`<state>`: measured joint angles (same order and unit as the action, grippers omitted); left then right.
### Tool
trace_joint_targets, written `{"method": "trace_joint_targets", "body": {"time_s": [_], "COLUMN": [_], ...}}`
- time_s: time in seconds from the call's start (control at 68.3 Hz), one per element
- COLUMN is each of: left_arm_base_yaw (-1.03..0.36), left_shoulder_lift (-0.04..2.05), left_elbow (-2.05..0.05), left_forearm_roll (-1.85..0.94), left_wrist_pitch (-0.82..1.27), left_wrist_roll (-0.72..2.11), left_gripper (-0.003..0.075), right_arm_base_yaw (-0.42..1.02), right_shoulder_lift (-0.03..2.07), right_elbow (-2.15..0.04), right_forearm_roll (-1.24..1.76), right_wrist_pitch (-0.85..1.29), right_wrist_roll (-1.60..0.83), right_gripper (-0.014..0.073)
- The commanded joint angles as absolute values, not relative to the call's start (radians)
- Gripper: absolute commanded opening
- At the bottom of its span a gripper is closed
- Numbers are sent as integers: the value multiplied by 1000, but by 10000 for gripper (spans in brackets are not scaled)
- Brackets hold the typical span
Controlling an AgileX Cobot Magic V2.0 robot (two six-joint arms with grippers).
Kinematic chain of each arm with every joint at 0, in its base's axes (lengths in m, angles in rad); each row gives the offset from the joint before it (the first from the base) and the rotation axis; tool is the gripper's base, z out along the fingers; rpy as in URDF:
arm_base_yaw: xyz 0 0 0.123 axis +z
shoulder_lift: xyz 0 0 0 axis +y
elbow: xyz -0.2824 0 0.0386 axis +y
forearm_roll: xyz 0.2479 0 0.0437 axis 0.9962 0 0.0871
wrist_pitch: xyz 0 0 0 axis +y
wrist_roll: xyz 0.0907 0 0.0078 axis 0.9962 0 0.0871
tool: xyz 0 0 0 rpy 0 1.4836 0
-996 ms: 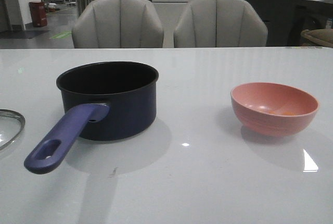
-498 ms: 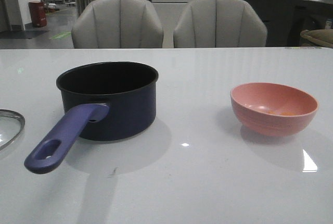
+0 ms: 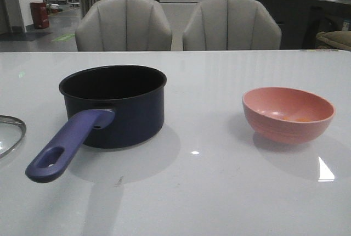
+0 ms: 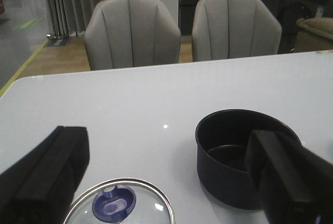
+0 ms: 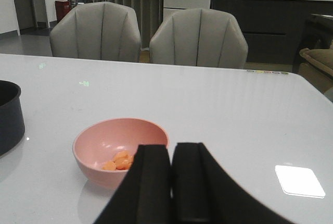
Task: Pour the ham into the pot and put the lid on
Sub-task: 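Set the glass lid down beside the pot and withdraw left gripper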
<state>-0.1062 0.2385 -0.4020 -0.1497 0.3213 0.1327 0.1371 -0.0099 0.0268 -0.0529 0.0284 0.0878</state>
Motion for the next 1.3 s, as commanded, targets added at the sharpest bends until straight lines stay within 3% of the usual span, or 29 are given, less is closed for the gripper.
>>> {"method": "trace_joint_targets", "body": {"time_s": [0.0,0.337,0.512,0.732,1.054,1.157,1.289], "left_arm_base_yaw": [-127,-200,-200,-200,-200,-200,-200], "left_shoulder_lift": [193,175,175,175,175,175,175], "left_elbow": [-370,-291,-291,-293,-293,-293,-293], "left_forearm_roll": [-172,-172,-175,-196,-198,-198,-198], "left_wrist_pitch": [178,95,113,103,97,97,97], "left_wrist_roll": [130,130,130,130,130,130,130], "left_gripper": [636,636,636,636,636,636,636], "right_arm_base_yaw": [129,129,130,130,130,130,130], "right_shoulder_lift": [-30,-30,-18,202,383,453,590], "right_elbow": [22,22,4,-211,-266,-296,-362], "right_forearm_roll": [-62,-62,-62,-62,-29,0,58], "right_wrist_pitch": [-60,-70,-221,86,73,68,72], "right_wrist_roll": [81,81,81,81,81,81,81], "right_gripper": [146,146,146,146,146,190,352]}}
